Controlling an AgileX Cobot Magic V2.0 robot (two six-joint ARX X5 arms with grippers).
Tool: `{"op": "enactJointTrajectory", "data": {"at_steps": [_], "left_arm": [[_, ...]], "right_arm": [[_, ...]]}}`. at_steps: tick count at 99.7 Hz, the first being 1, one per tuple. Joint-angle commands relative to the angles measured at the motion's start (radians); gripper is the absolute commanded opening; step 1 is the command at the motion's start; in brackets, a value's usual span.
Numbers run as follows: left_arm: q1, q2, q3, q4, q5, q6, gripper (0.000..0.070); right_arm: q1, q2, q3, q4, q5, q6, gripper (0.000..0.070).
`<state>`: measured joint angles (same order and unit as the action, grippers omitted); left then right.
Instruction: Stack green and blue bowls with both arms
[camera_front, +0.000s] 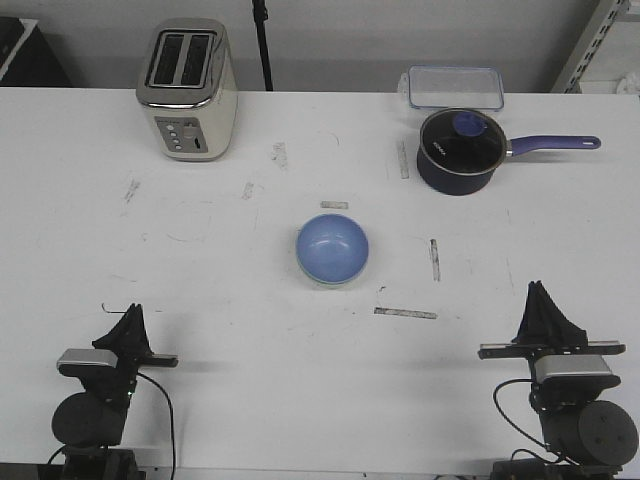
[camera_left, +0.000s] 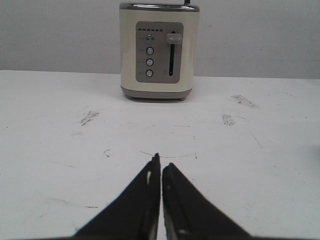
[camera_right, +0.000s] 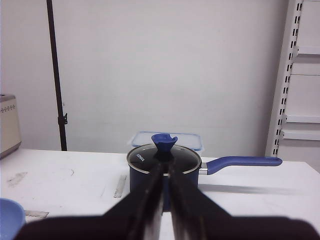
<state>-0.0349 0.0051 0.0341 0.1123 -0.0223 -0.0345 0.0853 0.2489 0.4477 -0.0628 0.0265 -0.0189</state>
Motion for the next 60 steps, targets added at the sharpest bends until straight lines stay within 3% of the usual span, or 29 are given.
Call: {"op": "enactJointTrajectory", "data": {"at_steps": [1, 25, 60], "left_arm": [[0.0, -0.002, -0.023, 0.016, 0.001, 0.015, 0.0001], [0.0, -0.002, -0.023, 0.016, 0.001, 0.015, 0.0001], [0.0, -0.002, -0.023, 0.016, 0.001, 0.015, 0.0001]], "right_arm": [[0.002, -0.001, 0.001, 0.01, 0.0, 0.003, 0.001], [-0.004, -0.026, -0.032, 0.008, 0.0, -0.004, 0.001], [-0.061, -0.122, -0.251, 0.092, -0.03, 0.052, 0.001]]}}
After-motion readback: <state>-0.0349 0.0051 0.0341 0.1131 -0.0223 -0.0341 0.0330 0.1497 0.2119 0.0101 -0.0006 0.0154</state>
